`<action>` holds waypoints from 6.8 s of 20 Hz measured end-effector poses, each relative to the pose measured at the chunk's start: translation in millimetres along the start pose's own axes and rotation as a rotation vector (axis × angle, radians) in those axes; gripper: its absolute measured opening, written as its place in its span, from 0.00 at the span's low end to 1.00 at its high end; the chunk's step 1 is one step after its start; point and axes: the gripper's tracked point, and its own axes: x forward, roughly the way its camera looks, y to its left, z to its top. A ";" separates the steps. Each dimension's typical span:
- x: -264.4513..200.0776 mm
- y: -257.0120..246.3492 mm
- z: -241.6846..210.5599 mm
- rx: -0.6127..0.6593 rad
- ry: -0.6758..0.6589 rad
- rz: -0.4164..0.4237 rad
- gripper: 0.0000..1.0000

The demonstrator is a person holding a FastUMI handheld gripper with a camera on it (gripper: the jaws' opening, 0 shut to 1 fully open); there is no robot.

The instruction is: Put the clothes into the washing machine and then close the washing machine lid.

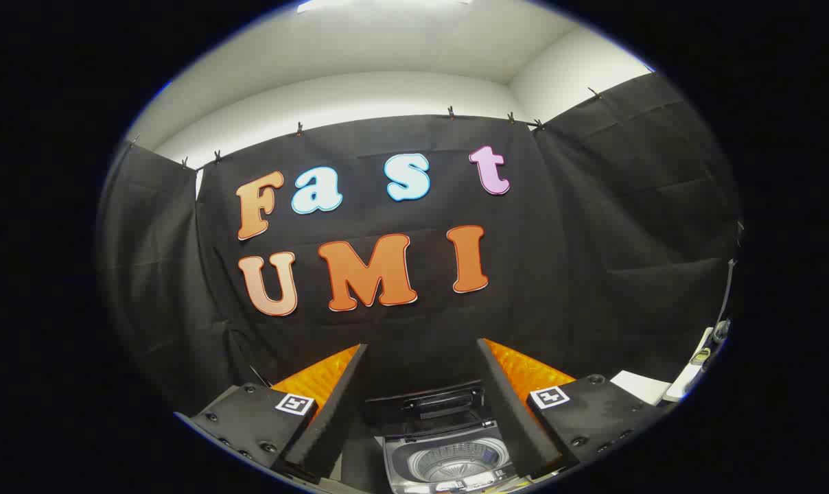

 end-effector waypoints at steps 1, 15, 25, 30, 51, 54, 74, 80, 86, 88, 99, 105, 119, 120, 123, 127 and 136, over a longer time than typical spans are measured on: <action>1.0 -0.1 0.9 -0.001 0.000 0.000 0.98; 11.7 0.1 -11.3 -0.002 0.026 -0.012 0.98; 21.6 19.4 -19.1 -0.021 0.040 0.003 0.98; 30.1 41.8 -33.3 -0.019 0.068 0.029 0.98; 2.4 309.7 -224.9 -0.121 0.399 0.407 0.99; -5.5 326.9 -253.0 -0.140 0.452 0.430 0.99; 5.3 327.6 -331.1 -0.251 0.621 0.352 0.70; 6.7 327.1 -328.7 -0.203 0.642 0.417 0.32; 6.3 325.0 -323.6 -0.207 0.646 0.451 0.19; 8.5 323.1 -320.3 -0.187 0.652 0.441 0.14; 26.8 266.0 -181.6 -0.081 0.435 0.392 0.08; 50.7 180.0 -131.7 -0.030 0.332 0.276 0.08; 94.8 -20.0 -178.5 0.004 0.395 0.017 0.08; 100.0 -24.6 -190.5 0.002 0.412 0.012 0.08; 110.8 -42.6 -220.2 -0.017 0.457 0.004 0.08; 125.3 -67.7 -266.2 -0.035 0.516 -0.010 0.08; 142.3 -103.3 -399.3 -0.071 0.700 -0.014 0.08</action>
